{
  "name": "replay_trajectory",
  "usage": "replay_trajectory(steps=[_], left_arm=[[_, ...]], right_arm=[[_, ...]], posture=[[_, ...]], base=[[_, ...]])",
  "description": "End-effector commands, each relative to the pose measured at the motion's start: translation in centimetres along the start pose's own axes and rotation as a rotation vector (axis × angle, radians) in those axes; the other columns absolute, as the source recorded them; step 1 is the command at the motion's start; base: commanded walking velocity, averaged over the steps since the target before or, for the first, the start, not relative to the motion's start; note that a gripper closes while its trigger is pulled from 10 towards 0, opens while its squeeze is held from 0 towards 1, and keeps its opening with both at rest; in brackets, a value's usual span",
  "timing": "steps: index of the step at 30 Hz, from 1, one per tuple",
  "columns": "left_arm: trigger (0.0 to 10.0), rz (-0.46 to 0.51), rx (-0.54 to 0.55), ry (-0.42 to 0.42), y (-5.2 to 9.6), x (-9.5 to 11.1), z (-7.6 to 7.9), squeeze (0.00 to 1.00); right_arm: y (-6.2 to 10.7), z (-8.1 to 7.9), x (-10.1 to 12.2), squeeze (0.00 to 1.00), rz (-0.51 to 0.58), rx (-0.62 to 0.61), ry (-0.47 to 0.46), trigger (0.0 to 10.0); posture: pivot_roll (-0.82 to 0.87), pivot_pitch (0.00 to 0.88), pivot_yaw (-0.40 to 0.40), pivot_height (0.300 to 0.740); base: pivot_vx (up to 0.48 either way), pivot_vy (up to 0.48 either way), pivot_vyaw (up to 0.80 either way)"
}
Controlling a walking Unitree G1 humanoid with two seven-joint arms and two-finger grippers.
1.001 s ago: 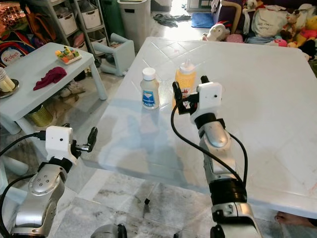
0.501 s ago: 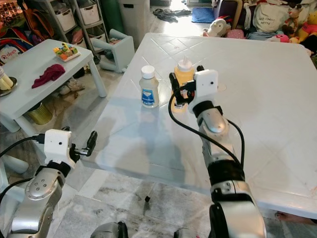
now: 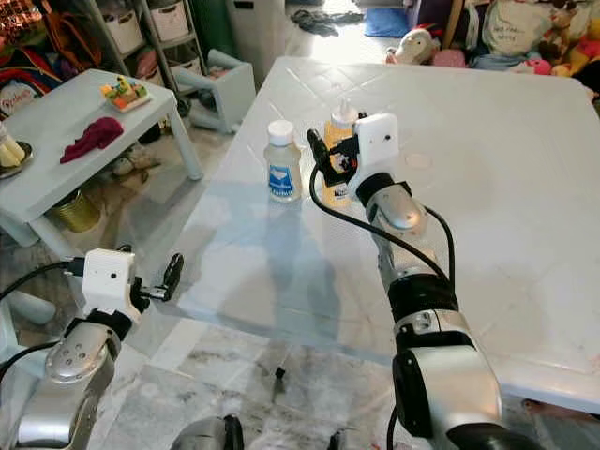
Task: Restocking fridge
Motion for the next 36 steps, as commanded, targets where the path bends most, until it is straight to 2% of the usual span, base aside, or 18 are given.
replay_trajectory(steps=[1, 12, 18, 19, 20, 21, 23, 25, 30, 32, 36], left_arm=[[10.0, 0.007, 0.005, -0.018, -0.1, 0.4, -0.2, 0.0], [10.0, 0.01, 0.004, -0.012, -0.7, 0.3, 0.2, 0.0], [10.0, 0.02, 0.023, -0.015, -1.4, 0.7, -0.1, 0.0], [10.0, 0.02, 0.029, -0.013, -1.4, 0.7, -0.1, 0.0], [10.0, 0.02, 0.029, -0.013, -1.4, 0.7, -0.1, 0.0], [10.0, 0.017, 0.038, -0.01, -1.4, 0.5, -0.2, 0.0], [10.0, 0.005, 0.046, -0.005, -1.5, 0.1, -0.1, 0.0], [10.0, 0.0, 0.05, 0.004, -1.6, -0.1, 0.1, 0.0], [10.0, 0.001, 0.05, 0.0, -2.1, 0.0, 0.1, 0.0], [10.0, 0.006, 0.054, -0.005, -2.5, 0.1, -0.1, 0.0], [10.0, 0.009, 0.074, 0.006, -2.8, 0.1, -0.3, 0.0]], right_arm=[[-0.4, -0.4, 0.1, 0.0, -0.019, 0.018, 0.022, 0.0], [0.6, 0.5, -0.9, 0.0, -0.06, -0.016, 0.074, 0.0], [1.3, 0.0, -0.5, 0.0, -0.031, -0.04, 0.033, 0.0], [1.4, -0.3, -0.5, 0.0, -0.025, -0.031, 0.025, 3.7], [1.4, -0.3, -0.5, 0.0, -0.025, -0.031, 0.025, 3.7], [1.7, -0.8, -0.4, 0.0, -0.01, -0.029, 0.019, 10.0], [2.4, -1.4, -0.6, 0.0, 0.001, -0.045, -0.009, 10.0], [3.6, -2.7, -1.3, 0.0, 0.014, -0.044, -0.076, 10.0], [5.4, -4.2, -2.6, 0.0, -0.007, -0.056, -0.132, 10.0], [6.5, -5.2, -3.5, 0.0, -0.05, -0.037, -0.134, 10.0], [7.4, -6.1, -3.5, 0.0, -0.058, -0.007, -0.156, 10.0]], posture=[[0.09, 0.116, 0.058, 0.74], [0.07, 0.088, 0.047, 0.74], [0.05, 0.071, 0.031, 0.74], [0.05, 0.069, 0.029, 0.74], [0.05, 0.069, 0.029, 0.74], [0.04, 0.058, 0.022, 0.74], [0.04, 0.045, 0.017, 0.74], [0.03, 0.031, 0.018, 0.74], [0.02, 0.017, 0.02, 0.74], [0.01, 0.012, 0.025, 0.74], [0.0, 0.003, 0.026, 0.74]], base=[[0.0, 0.0, 0.0], [0.0, 0.0, 0.0], [0.0, 0.0, 0.0], [0.0, 0.0, 0.0], [0.0, 0.0, 0.0], [0.0, 0.0, 0.0], [0.0, 0.0, 0.0], [-0.272, 0.0, 0.0], [-0.375, 0.0, 0.0], [-0.424, 0.0, 0.0], [-0.426, 0.0, 0.0]])
Point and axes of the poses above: a point about 5 cm out from each wrist's last joint towards the gripper, its own y axis pointing back from the gripper into the wrist, its own x axis along the axis of the wrist's last joint, z = x × y, the point moved 4 cm from there along -y, pointing out of the wrist towards the gripper, and after that the axes turned 5 degrees about -y, right-handed, at the moved point
